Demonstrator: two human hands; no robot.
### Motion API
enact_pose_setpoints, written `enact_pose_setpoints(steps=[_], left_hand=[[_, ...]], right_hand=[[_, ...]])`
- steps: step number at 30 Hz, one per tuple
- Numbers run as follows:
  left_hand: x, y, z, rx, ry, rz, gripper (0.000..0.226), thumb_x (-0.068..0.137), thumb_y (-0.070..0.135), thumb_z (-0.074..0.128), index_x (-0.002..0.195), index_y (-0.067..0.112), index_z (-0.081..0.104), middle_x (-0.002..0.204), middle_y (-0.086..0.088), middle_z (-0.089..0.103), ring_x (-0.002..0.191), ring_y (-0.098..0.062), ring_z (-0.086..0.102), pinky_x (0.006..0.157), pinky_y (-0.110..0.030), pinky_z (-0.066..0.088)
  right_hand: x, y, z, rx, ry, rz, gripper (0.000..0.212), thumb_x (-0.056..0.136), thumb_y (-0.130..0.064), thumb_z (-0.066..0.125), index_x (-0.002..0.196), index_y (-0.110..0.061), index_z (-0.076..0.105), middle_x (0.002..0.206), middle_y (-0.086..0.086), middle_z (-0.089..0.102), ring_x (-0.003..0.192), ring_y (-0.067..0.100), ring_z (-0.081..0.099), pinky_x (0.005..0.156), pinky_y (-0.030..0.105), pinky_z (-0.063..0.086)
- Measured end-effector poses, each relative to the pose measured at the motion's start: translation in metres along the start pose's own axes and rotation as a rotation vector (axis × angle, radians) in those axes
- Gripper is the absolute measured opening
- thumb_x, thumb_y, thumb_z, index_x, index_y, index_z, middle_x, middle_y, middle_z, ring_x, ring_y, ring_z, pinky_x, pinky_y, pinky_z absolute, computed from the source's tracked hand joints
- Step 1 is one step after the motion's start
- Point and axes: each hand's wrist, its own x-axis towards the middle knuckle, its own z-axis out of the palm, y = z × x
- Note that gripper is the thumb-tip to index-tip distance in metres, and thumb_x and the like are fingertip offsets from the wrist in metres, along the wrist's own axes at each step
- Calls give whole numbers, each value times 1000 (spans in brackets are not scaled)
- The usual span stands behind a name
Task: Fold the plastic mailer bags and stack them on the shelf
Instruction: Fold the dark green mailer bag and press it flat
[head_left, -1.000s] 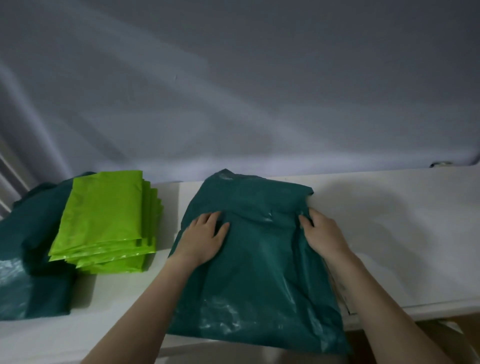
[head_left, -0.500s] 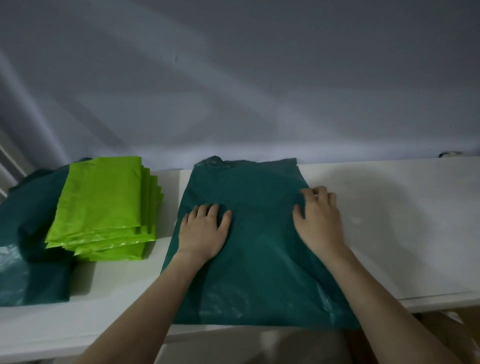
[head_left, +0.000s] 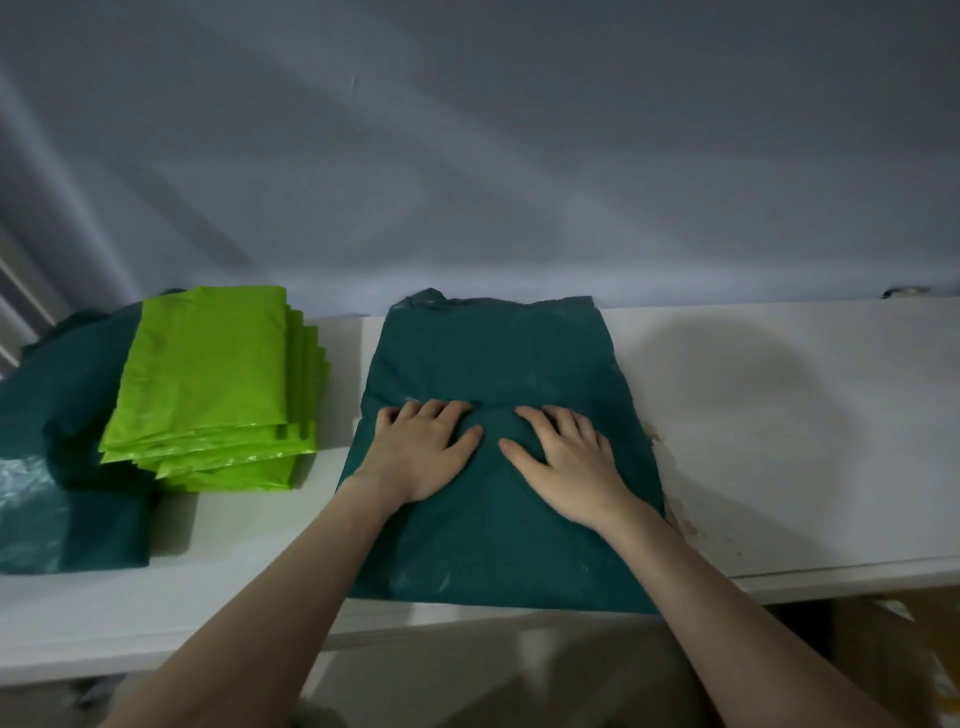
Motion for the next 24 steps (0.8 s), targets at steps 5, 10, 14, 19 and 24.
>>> enact_pose_setpoints(steps=[5,10,14,19,24], left_hand=[[-1,2,4,-123,170,6,45,97,47,27,136,29,40,141,7,43,132,-15,33,109,-35,17],[-3,-9,4,-129,224,-82,47,96,49,28,136,30,44,143,7,43,134,-15,33,111,-35,19],[-4,-28,4,-182,134,-167,51,96,52,27,142,32,36,152,5,30,142,-16,22,116,-34,15],[-5,-28,8,-249,117,-165,53,96,51,29,145,30,31,155,1,25,144,-18,14,118,-34,12],[-7,-23,-3,-82,88,-189,52,94,54,29,139,31,39,144,0,41,132,-23,38,108,-37,29]], right_hand=[[4,5,1,5,30,-13,59,93,-61,25,146,-35,21,154,-7,21,143,18,14,117,45,11],[3,9,2,44,30,-18,60,95,-58,20,149,-34,12,158,-7,12,146,16,7,119,42,6],[0,26,-1,93,51,-29,57,97,-52,17,150,-31,12,158,-6,12,146,16,5,119,40,1],[-1,44,2,28,5,-15,57,98,-51,13,150,-31,6,159,-9,6,146,13,1,119,37,-1],[1,40,-5,-26,36,11,56,97,-53,16,148,-29,22,155,-7,25,143,17,18,118,39,16]])
